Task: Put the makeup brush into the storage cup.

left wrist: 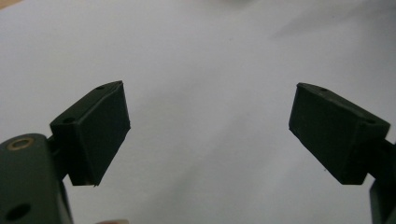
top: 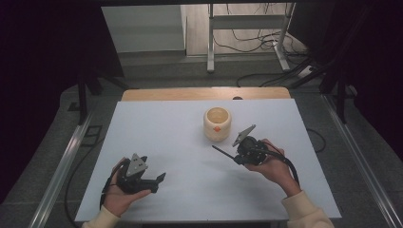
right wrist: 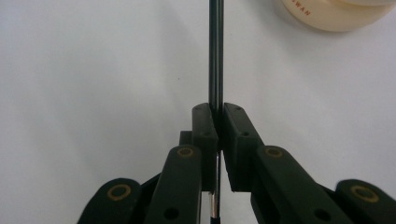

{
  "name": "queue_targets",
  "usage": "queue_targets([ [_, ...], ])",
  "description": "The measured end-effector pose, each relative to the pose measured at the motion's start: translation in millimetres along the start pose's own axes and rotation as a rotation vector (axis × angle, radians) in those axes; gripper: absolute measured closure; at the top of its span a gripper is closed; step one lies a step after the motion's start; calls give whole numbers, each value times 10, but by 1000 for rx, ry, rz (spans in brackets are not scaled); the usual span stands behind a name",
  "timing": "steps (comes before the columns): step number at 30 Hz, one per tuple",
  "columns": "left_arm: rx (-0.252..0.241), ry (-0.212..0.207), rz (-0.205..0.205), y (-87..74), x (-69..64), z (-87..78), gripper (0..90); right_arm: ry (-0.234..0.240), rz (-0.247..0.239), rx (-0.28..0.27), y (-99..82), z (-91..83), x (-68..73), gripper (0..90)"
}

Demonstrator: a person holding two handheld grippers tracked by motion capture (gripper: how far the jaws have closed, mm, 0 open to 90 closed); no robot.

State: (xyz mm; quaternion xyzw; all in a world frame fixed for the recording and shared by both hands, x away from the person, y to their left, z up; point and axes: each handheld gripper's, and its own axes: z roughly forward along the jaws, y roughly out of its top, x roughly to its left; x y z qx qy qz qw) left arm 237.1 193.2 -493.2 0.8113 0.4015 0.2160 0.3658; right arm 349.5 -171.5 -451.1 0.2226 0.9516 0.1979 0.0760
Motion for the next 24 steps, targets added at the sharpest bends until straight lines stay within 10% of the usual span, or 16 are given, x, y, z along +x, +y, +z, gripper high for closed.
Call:
queue_targets([
  [24,2,-30,70,388,-161,181,164,11,-26,-22,79,-37,74,839],
])
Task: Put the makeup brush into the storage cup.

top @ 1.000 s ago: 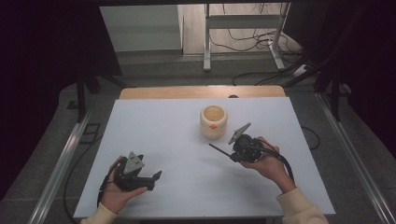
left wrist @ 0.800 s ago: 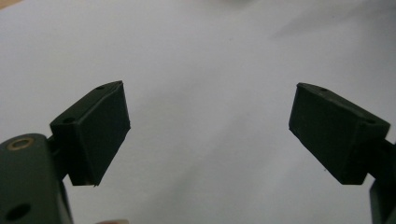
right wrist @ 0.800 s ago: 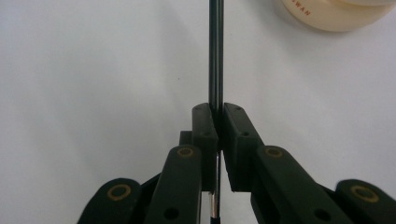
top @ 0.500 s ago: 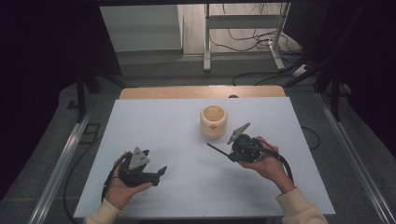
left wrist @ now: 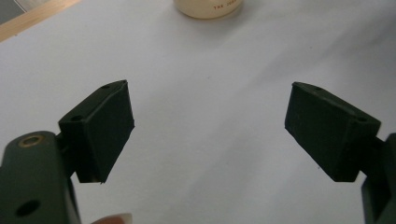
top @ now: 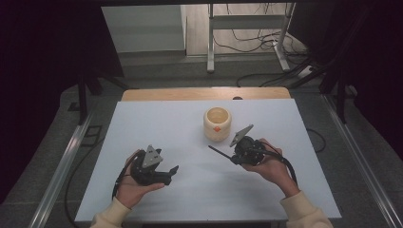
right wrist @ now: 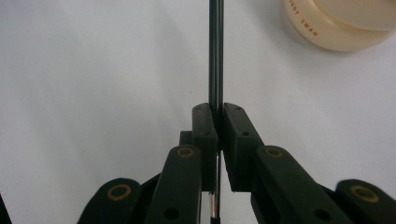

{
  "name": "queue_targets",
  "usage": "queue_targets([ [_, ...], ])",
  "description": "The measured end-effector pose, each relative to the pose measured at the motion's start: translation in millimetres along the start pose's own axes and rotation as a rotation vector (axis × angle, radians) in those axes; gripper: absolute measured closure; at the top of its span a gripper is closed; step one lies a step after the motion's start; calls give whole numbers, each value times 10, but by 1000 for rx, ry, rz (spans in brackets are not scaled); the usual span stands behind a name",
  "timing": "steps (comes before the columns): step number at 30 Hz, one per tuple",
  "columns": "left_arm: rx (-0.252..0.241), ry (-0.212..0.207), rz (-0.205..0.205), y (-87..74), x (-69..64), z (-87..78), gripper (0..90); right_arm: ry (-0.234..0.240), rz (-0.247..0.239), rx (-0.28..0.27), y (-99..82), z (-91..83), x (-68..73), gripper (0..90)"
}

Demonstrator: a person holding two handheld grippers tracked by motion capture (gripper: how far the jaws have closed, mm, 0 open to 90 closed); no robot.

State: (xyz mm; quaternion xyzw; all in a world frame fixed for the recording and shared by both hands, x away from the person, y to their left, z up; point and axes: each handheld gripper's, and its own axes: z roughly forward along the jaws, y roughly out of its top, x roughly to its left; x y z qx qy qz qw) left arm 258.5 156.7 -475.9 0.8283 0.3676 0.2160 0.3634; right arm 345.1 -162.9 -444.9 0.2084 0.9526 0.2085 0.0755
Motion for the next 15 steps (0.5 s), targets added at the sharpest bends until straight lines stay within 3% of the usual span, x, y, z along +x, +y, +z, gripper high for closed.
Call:
queue_targets([
  [15,-2,-8,75,123,-107,92,166,6,-14,3,50,30,41,839],
])
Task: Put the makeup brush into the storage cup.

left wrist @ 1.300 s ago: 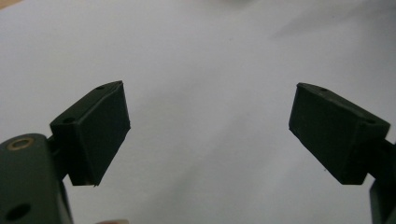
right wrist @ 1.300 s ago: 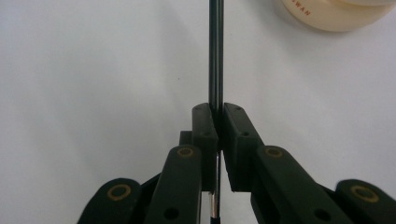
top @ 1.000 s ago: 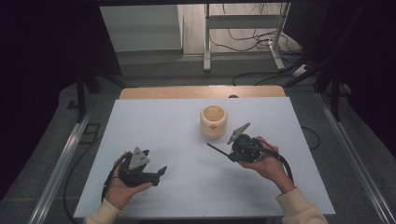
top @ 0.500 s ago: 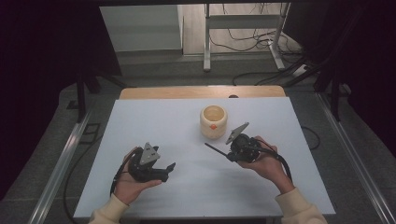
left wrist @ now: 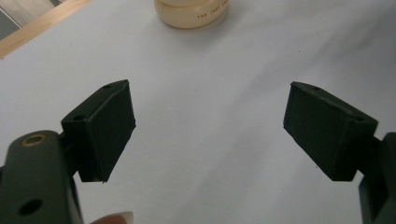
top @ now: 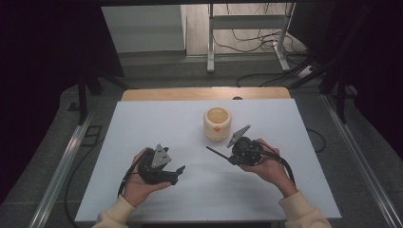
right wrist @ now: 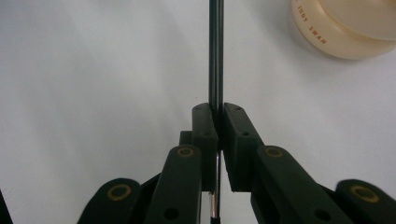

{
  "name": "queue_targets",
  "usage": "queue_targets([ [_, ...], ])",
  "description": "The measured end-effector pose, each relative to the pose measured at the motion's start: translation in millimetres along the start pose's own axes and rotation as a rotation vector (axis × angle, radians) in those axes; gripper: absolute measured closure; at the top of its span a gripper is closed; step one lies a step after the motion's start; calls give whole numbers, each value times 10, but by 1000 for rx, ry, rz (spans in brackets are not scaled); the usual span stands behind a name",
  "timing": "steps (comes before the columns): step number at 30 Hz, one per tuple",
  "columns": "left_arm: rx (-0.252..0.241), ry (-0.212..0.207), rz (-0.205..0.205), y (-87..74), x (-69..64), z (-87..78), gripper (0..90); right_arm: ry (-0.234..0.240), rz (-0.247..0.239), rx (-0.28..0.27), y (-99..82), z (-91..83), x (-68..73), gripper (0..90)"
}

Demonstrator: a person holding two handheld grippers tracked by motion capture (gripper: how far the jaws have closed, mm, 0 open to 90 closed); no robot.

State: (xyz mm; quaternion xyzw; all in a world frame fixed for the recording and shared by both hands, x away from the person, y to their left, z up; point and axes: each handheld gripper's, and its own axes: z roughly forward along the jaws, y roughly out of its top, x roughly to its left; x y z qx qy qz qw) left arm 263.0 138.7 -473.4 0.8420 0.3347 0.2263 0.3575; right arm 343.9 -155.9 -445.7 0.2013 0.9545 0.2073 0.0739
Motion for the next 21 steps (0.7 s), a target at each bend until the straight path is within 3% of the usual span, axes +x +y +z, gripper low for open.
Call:
queue_targets([
  [21,-15,-17,27,82,-49,110,160,17,-36,5,175,107,116,839],
])
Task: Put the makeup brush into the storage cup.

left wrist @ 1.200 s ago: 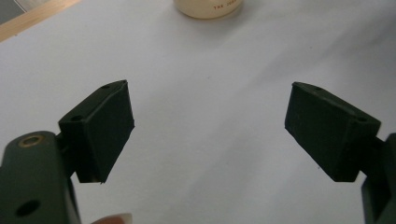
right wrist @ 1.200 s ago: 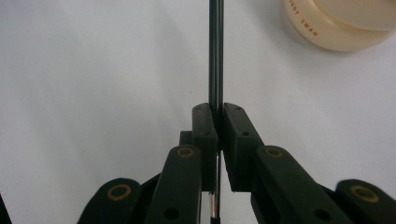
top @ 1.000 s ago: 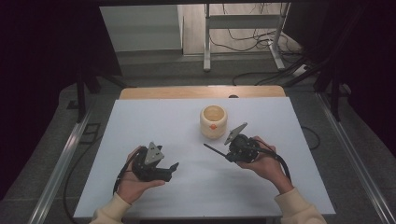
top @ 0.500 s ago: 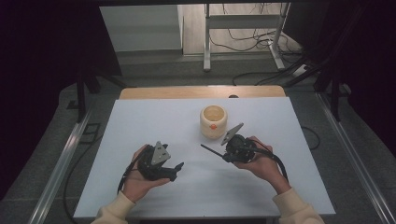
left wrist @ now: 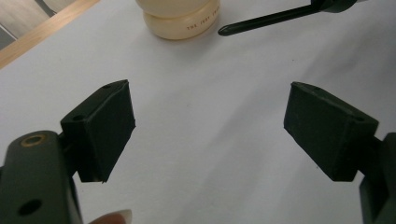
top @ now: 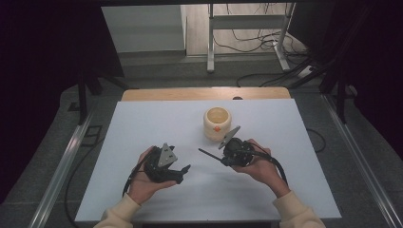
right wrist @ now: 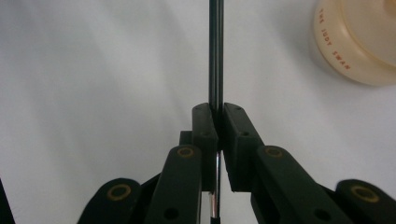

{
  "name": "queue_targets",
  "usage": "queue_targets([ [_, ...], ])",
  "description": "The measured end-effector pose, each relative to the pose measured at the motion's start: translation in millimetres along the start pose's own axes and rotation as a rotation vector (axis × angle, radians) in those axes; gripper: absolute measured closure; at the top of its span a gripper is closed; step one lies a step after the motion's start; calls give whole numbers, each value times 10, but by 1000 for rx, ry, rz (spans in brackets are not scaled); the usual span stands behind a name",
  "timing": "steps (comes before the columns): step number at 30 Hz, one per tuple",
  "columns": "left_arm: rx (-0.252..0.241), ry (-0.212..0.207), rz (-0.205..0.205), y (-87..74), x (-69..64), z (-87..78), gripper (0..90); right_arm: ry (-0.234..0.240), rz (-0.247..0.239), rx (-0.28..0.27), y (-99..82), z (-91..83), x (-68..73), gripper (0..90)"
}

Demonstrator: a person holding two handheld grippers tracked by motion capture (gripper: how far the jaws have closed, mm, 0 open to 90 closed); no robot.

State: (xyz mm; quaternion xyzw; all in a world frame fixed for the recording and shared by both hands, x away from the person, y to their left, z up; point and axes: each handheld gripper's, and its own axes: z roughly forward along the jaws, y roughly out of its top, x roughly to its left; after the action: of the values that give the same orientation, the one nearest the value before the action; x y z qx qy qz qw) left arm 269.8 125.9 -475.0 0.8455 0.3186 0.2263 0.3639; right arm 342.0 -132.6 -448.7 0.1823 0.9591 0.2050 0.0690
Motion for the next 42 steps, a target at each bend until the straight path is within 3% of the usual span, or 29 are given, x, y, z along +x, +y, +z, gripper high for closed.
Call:
queue_targets([
  [15,2,-10,18,37,-15,79,163,20,-31,3,115,82,90,839],
  [42,26,-31,52,86,-53,253,161,40,-76,19,158,142,186,839],
])
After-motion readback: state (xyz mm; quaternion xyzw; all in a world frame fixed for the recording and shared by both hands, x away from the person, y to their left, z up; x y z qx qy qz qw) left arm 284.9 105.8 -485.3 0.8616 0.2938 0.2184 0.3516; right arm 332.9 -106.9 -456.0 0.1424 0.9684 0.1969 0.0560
